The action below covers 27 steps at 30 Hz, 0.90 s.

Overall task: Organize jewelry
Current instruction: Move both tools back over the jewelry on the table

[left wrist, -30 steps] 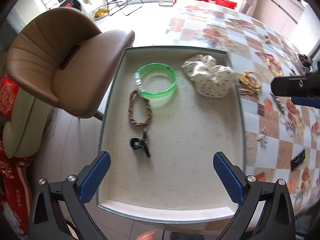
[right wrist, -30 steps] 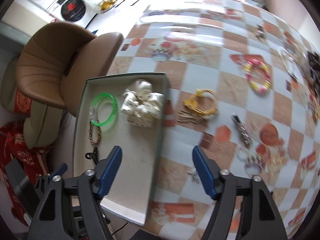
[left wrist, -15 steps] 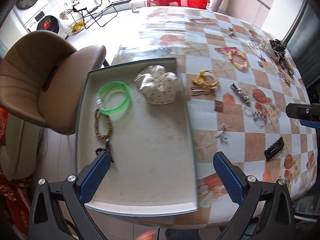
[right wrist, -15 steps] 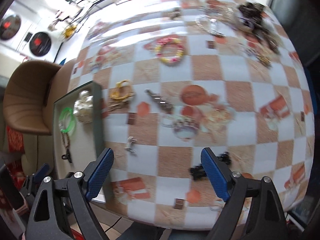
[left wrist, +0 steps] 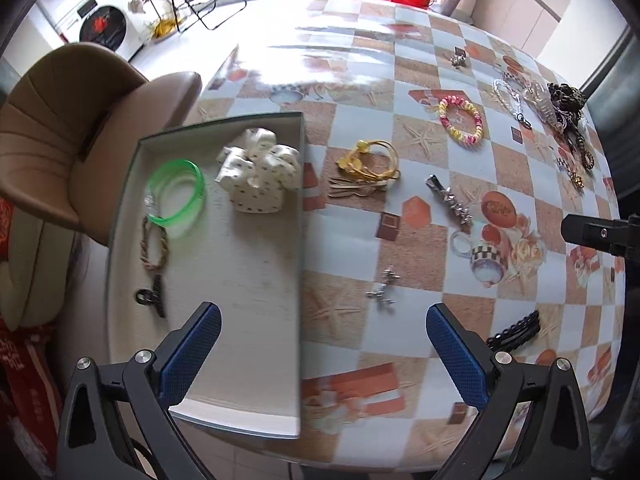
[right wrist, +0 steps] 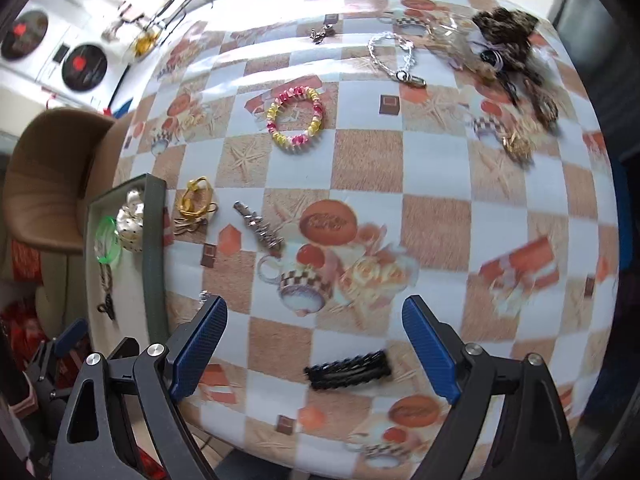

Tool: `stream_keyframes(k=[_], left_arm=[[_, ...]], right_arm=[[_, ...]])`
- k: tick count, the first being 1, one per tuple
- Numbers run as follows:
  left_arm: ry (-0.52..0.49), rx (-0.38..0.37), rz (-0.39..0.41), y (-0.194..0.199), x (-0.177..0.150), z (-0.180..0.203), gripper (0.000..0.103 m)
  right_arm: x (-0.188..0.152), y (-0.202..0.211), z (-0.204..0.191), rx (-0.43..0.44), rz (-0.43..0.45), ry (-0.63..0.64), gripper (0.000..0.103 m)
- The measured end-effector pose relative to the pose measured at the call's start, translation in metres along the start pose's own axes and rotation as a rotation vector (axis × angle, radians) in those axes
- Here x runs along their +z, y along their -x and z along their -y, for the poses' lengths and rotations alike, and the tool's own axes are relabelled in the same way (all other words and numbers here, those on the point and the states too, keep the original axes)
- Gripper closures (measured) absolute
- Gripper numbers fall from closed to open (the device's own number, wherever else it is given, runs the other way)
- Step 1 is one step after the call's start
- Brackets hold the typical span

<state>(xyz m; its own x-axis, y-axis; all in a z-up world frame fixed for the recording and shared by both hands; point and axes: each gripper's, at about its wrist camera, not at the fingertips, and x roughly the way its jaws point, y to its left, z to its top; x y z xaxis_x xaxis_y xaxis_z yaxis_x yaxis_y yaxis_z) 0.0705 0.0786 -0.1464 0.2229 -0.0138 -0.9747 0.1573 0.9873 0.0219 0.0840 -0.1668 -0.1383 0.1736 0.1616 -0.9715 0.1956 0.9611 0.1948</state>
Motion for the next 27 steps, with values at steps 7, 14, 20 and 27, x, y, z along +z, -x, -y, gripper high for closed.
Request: stream_keyframes(k=[7,14,20,27], left_arm=[[0.014,-0.02,-0.025,-0.015,0.009,0.031,0.0],[0.087,-0.055,-0.032,-0.039,0.038,0.057,0.0],[0.146,-0.055,-0.036,-0.063,0.057,0.072,0.0],[0.166,-0.002,-0.062,-0.089,0.07,0.086,0.007]], right_arm=[[0.034,-0.012,0.014,-0.024,-0.036,0.059,0.012],[0.078,-0.032,0.02,-0.043,-0.037,0.099,0.012],[0.117,-0.051,0.011,-0.054,-0.019,0.154,0.012],[0.145,-0.079,0.002,-0.085,-0.016,0.197,0.013]])
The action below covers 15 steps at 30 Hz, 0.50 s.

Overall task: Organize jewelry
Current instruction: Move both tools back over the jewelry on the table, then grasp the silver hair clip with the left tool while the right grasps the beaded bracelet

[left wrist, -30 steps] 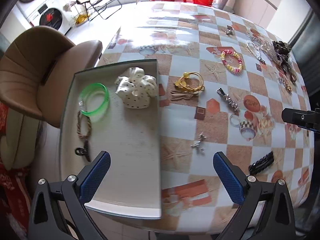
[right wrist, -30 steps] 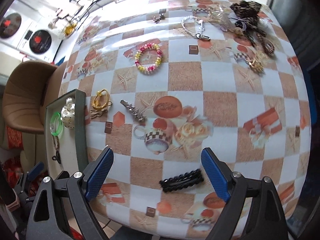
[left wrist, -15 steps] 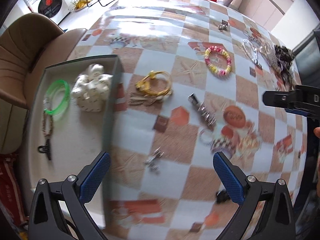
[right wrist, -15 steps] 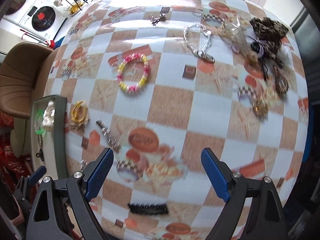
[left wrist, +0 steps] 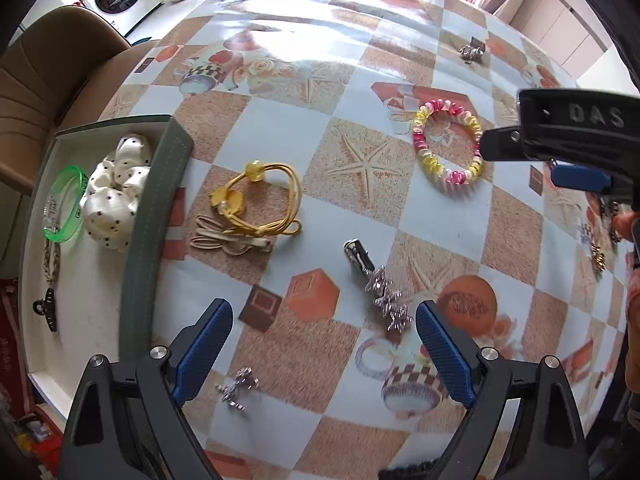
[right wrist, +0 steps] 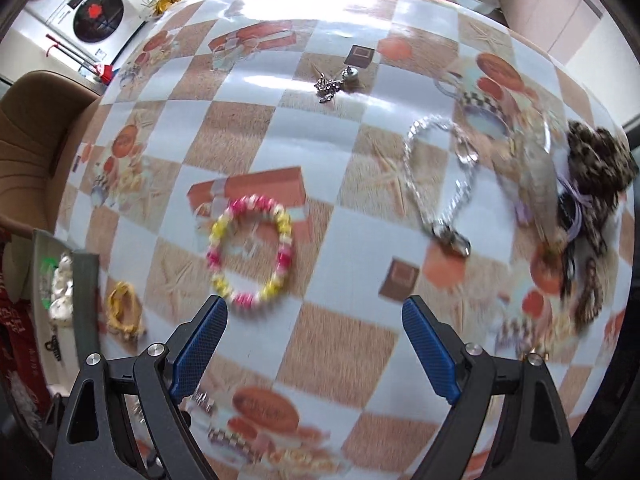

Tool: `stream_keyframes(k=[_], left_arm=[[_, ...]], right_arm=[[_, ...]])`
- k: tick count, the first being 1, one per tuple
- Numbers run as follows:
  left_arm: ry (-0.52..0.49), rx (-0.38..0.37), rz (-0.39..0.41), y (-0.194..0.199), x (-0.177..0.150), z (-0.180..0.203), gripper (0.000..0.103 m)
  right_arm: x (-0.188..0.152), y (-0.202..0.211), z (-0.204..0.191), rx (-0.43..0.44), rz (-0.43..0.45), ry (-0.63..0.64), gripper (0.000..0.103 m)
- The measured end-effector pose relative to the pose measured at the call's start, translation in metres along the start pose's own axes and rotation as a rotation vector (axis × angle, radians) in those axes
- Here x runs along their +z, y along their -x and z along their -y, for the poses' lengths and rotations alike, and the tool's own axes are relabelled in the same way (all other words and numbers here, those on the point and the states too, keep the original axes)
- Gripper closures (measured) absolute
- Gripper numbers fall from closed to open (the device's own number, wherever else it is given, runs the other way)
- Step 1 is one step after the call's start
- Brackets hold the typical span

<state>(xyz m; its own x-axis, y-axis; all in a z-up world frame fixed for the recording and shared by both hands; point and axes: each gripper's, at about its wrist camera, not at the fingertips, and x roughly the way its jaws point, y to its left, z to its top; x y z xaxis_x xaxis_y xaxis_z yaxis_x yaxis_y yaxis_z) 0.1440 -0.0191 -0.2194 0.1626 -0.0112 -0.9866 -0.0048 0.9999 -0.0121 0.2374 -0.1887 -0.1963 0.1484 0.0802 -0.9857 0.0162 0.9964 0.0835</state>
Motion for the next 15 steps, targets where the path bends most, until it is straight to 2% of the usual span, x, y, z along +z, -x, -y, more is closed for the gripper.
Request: stream_keyframes(k=[2,4,5,7,13,15], left_arm=[[0.01,0.007,0.002,-0.005,0.003,0.003,0.007],[0.017,0.019,0.005,-0.009,0.005,0.005,0.017],[0.018,0.035,0.001,-0.012,0.006,0.007,0.018],[0.023,0.053,-0.003,-0.018,0.006,0.01,0.018],[0.032,0.069,0.015,-0.025,0.008,0.019,0.018],[0.038,0.072,0.018,-0.022,0.003,0.02,0.018]], right_arm=[[0.005,-0.006,-0.001,-0.01,0.001,0.013,0.015],[0.009,-0.012,-0.005,-0.028,0.002,0.039,0.019],[0.01,-0.015,-0.006,-0.036,0.001,0.048,0.023],[0.012,-0.021,-0.009,-0.05,-0.006,0.067,0.03],[0.012,-0.024,-0.024,-0.124,0.023,0.14,0.032],[0.009,-0.023,-0.027,-0.121,0.038,0.152,0.04]])
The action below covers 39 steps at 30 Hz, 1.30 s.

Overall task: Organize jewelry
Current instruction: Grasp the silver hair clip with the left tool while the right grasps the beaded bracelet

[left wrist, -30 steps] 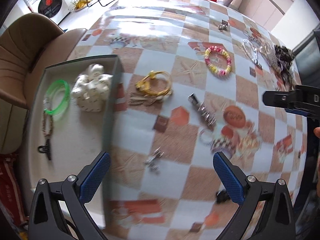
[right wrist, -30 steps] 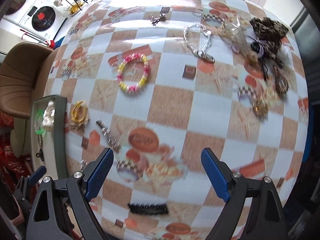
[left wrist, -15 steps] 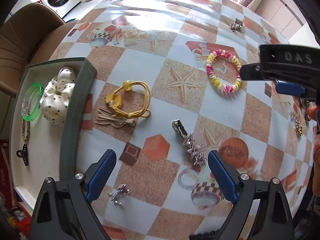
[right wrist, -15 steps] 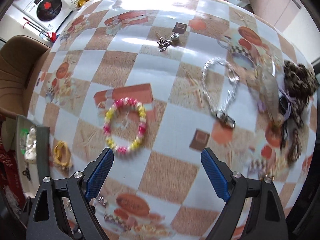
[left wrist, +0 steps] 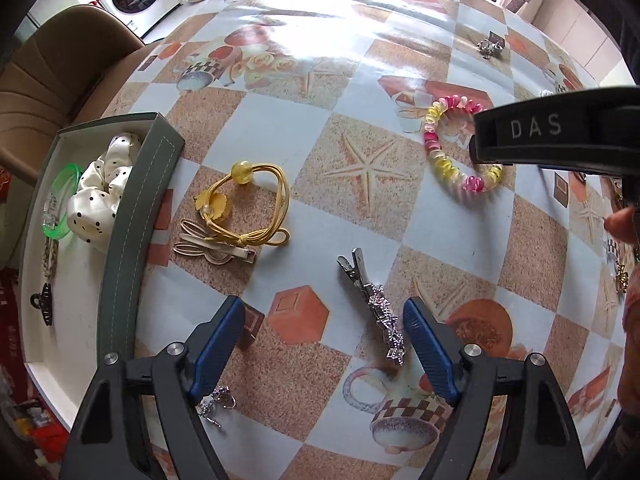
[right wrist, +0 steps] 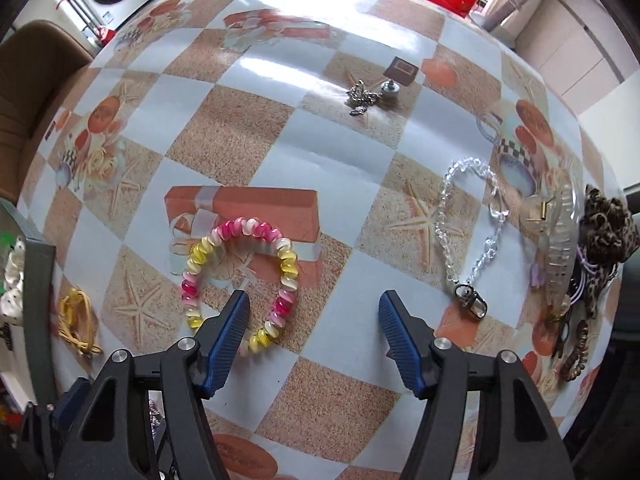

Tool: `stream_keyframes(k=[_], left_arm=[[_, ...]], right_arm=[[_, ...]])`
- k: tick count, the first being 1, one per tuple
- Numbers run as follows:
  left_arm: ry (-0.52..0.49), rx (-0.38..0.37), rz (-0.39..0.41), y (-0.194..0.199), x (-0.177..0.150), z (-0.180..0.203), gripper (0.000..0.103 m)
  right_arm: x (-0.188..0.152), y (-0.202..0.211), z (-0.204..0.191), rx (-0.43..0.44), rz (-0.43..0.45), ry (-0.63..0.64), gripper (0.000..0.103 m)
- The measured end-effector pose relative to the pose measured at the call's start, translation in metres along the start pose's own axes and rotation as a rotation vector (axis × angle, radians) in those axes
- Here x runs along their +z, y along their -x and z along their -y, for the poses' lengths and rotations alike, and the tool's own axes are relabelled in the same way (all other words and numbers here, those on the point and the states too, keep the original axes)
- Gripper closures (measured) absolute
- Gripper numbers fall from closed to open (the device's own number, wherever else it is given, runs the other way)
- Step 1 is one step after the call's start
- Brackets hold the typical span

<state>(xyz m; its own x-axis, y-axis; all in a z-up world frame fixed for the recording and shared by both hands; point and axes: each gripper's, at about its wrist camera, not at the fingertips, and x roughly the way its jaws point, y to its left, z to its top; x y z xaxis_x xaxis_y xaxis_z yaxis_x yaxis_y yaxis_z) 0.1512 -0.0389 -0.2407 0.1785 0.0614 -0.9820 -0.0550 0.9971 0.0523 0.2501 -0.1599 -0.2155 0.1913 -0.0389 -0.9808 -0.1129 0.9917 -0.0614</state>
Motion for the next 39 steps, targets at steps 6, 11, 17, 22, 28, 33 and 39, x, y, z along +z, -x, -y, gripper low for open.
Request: stream_keyframes(k=[6,11,17,22,28,33,39], left_arm=[[-0.021,-0.04,0.002,0.007,-0.004,0.002,0.043],[-0.017,-0.083,-0.007,0.012,-0.005,0.004,0.081],[-0.012,-0.161,-0.01,0.022,-0.006,-0.009,0.092],[-0.015,-0.215,0.013,0.043,-0.008,-0.022,0.092],[0.002,-0.24,0.027,0.065,-0.016,-0.042,0.092],[-0.011,-0.235,0.041,0.083,-0.022,-0.058,0.092],[-0.014,-0.213,0.051,0.104,-0.041,-0.079,0.092]], right_arm=[[-0.004,0.003,-0.02,0.011,0.004,0.041,0.071],[-0.006,0.006,-0.023,0.032,-0.005,0.008,0.094],[-0.021,0.019,0.0,0.065,0.014,-0.054,0.094],[-0.03,0.034,0.021,0.1,0.028,-0.102,0.094],[-0.049,0.056,0.028,0.149,0.033,-0.145,0.094],[-0.075,0.075,0.033,0.185,0.035,-0.159,0.094],[-0.099,0.096,0.034,0.225,0.035,-0.184,0.094]])
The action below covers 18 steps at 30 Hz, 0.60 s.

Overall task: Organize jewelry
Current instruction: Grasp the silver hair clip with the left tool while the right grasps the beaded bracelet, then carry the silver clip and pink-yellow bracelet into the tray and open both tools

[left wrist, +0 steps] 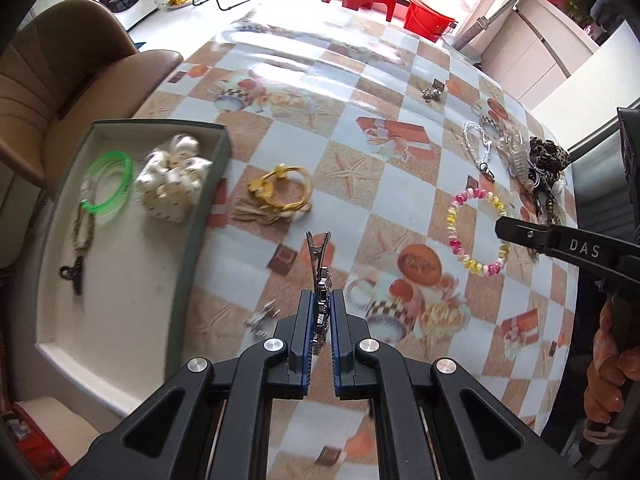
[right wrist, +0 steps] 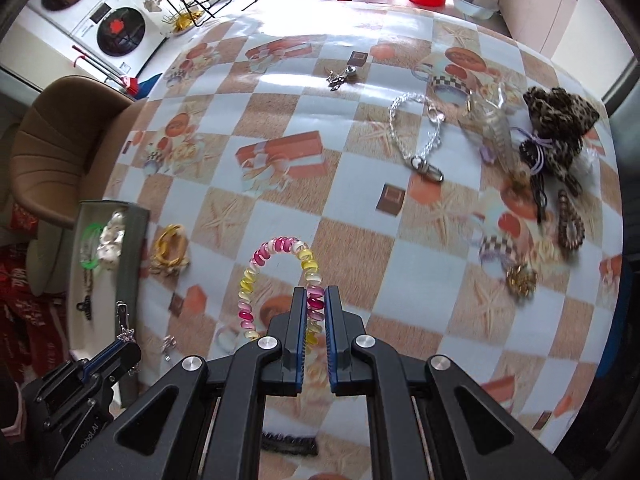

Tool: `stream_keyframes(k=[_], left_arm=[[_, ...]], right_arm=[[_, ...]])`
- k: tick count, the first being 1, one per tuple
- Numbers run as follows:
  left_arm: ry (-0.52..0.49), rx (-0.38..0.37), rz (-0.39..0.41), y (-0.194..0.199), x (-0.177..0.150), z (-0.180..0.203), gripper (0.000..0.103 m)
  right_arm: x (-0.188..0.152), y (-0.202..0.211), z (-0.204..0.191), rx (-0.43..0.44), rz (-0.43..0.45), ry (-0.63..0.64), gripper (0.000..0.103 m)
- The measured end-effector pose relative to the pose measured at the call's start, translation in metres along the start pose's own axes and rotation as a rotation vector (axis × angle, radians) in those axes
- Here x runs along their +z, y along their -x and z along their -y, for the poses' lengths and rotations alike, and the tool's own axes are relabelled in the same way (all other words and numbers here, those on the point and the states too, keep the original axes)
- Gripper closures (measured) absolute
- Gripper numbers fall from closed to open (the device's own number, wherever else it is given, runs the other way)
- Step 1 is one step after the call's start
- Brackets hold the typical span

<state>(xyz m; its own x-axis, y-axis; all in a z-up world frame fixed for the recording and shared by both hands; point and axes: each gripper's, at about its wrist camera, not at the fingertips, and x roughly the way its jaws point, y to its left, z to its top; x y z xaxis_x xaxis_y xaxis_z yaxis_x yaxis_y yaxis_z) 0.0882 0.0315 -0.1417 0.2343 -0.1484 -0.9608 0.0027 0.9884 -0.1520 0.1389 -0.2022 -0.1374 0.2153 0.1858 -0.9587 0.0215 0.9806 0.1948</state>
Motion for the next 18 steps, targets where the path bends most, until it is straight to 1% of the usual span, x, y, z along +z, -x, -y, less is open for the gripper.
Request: stream_keyframes(k=[8,13,18], left_arm=[[0.016,0.032,0.005,0.025,-0.024,-0.027,0.092],[0.039,0.037,0.016,0.037,-0.032,-0.053,0.092],[0.057,0.041,0.029,0.044,-0.035,-0.088,0.092]], right_arm=[[-0.017,0.013,-0.018,0.037,0.003,0.004,0.094],[-0.027,0.019,-0.044,0.059,0.005,0.023,0.094],[-0.034,0.018,-0.08,0.072,0.009,0.045,0.094]])
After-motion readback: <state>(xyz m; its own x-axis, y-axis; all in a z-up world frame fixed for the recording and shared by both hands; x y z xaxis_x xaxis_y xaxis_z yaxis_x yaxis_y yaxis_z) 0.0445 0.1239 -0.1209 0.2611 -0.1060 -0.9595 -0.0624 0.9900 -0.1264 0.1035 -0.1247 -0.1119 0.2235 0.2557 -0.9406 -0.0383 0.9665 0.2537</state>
